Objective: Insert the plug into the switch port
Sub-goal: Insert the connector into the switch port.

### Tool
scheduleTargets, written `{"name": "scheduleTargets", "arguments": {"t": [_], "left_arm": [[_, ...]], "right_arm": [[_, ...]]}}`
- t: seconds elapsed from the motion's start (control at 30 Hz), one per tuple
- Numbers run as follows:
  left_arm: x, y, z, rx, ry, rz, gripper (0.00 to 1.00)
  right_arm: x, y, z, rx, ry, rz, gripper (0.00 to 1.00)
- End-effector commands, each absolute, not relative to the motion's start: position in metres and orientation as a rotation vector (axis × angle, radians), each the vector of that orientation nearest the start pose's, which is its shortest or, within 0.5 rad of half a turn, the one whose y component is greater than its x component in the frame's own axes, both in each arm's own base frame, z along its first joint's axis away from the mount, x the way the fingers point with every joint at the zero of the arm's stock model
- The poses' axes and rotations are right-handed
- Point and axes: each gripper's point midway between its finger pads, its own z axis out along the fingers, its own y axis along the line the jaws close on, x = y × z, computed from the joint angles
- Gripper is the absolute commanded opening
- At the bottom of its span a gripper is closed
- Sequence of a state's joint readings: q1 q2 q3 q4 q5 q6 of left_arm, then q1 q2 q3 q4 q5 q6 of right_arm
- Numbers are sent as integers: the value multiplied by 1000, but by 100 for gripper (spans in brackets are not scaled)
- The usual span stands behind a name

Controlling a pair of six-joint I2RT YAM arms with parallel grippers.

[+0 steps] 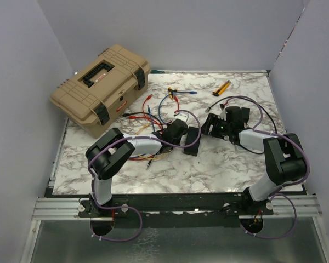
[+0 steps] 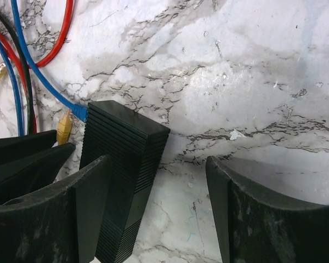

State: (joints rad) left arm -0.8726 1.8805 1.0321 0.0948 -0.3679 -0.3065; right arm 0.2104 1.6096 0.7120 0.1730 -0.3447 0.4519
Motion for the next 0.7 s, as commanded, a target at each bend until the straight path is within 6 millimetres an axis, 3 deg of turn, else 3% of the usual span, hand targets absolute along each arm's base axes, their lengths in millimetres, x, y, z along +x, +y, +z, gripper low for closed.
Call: {"name": "scheduleTargets", "arguments": {"t": [0.0,0.1,0.17,0.2,0.4,0.67], "left_arm": [[333,-316,18,433,2236,-186,26],[329,-313,13,438,2248,-183,15],[327,-310,11,446,2252,-181,7],[326,-309,12,451,2251,-182,3],[322,-302,19,489,2241,-233,0],[317,-285,50,462,2195,-294,0]], "right_arm": [[349,149,37,126,2371,697,73],[349,147,39,136,2368,685,76],[348,148,42,133,2358,686,97],[347,149,44,128,2352,687,99],[341,156,52,98,2383,574,100],[316,168,47,130,2502,314,100]]}}
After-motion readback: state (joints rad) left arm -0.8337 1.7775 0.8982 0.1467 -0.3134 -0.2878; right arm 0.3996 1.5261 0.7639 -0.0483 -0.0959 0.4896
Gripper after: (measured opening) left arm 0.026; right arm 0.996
